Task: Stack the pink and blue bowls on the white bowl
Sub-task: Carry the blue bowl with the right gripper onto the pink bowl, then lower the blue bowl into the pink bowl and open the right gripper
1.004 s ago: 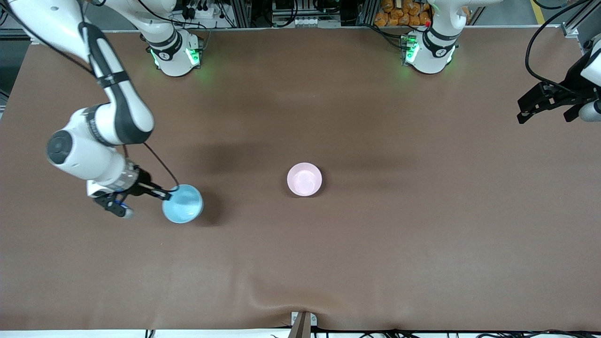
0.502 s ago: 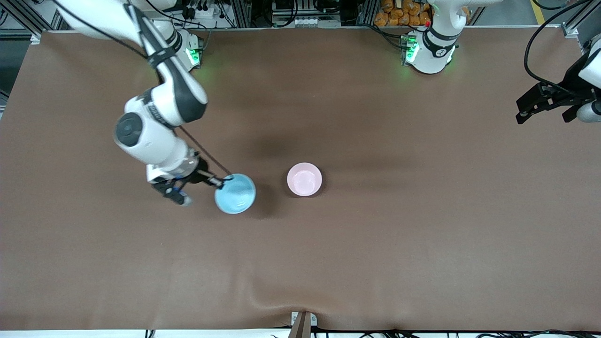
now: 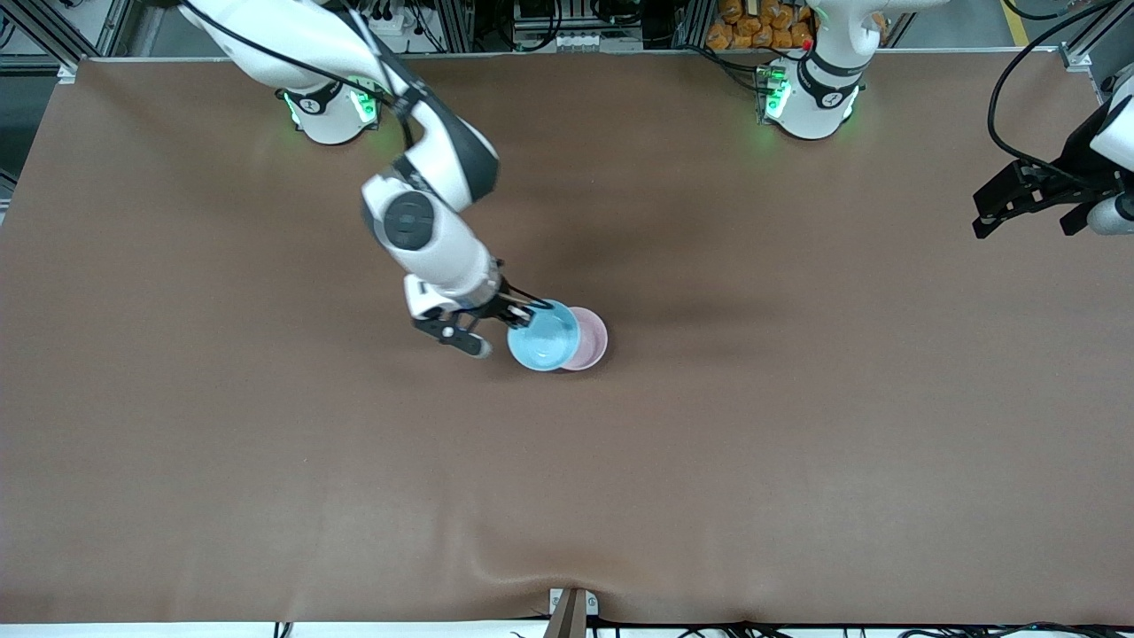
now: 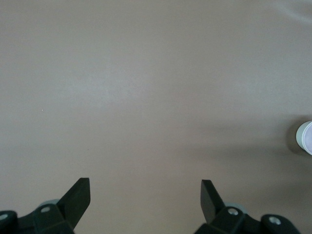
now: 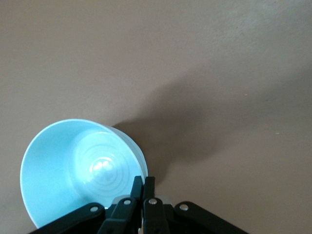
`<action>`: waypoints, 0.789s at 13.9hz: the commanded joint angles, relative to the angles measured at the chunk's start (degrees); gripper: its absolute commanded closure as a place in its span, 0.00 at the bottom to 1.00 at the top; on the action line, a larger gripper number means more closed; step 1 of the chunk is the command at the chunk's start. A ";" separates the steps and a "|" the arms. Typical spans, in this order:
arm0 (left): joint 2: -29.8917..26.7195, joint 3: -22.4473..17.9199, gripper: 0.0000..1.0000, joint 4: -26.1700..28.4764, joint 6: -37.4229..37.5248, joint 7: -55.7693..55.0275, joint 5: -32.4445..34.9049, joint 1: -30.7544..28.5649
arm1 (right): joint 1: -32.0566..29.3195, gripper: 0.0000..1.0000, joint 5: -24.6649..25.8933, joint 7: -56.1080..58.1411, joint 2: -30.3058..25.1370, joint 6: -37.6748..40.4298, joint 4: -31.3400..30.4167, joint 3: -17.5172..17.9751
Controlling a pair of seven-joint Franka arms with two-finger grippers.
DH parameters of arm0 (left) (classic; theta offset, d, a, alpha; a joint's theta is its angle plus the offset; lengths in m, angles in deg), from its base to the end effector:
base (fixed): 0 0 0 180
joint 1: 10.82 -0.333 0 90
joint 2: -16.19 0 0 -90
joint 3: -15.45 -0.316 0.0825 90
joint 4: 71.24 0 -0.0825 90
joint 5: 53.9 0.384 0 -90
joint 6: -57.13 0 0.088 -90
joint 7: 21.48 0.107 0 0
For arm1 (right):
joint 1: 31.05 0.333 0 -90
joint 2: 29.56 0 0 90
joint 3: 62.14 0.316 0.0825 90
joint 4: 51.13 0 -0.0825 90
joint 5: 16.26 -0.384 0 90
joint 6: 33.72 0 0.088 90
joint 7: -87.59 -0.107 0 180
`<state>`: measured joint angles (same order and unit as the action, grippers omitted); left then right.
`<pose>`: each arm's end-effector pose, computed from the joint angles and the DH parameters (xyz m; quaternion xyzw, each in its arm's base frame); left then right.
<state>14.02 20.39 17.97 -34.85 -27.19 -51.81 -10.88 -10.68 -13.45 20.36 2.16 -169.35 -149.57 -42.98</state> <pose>0.5449 -0.0437 0.6551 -0.9988 -0.0074 -0.0447 0.0158 0.5421 0.4140 0.2934 -0.9638 0.2502 0.0161 0.0905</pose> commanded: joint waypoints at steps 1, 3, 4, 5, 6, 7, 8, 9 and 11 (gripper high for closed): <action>-0.65 -0.36 0.00 0.87 -0.75 1.22 -1.12 -0.02 | 2.92 1.00 8.16 -8.86 6.68 0.37 6.24 -0.44; -0.65 -0.36 0.00 0.87 -0.75 1.22 -1.12 0.06 | 4.06 1.00 8.09 -10.19 6.69 0.54 6.24 -0.26; -0.65 -0.36 0.00 0.87 -0.75 1.22 -1.12 0.15 | 4.06 1.00 8.09 -10.29 6.69 0.63 6.24 -0.09; -0.65 -0.36 0.00 0.87 -0.75 1.22 -1.04 0.24 | 4.07 1.00 8.09 -10.37 6.69 0.55 6.24 0.09; -0.65 -0.27 0.00 0.87 -0.75 1.22 -1.12 0.24 | 4.07 1.00 8.09 -10.38 6.69 0.55 6.24 0.09; -0.74 -0.27 0.00 0.96 -0.75 1.22 -1.12 0.24 | 4.33 1.00 8.09 -10.46 6.60 0.63 6.24 0.44; -0.74 -0.36 0.00 0.96 -0.75 1.22 -1.12 0.24 | 4.59 1.00 8.35 -10.46 6.60 0.55 5.98 0.53; -0.82 -0.27 0.00 1.13 -0.75 1.22 -1.12 0.24 | 4.85 1.00 8.53 -10.72 6.69 0.55 5.72 0.53; -0.83 -0.36 0.00 1.22 -0.75 1.22 -1.12 0.24 | 4.86 1.00 8.79 -11.34 7.04 0.55 5.54 0.44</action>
<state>14.03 20.41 18.27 -34.96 -27.19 -51.81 -10.81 -6.18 -6.88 11.32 8.44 -169.27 -144.77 -42.66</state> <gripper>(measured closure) 0.000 0.974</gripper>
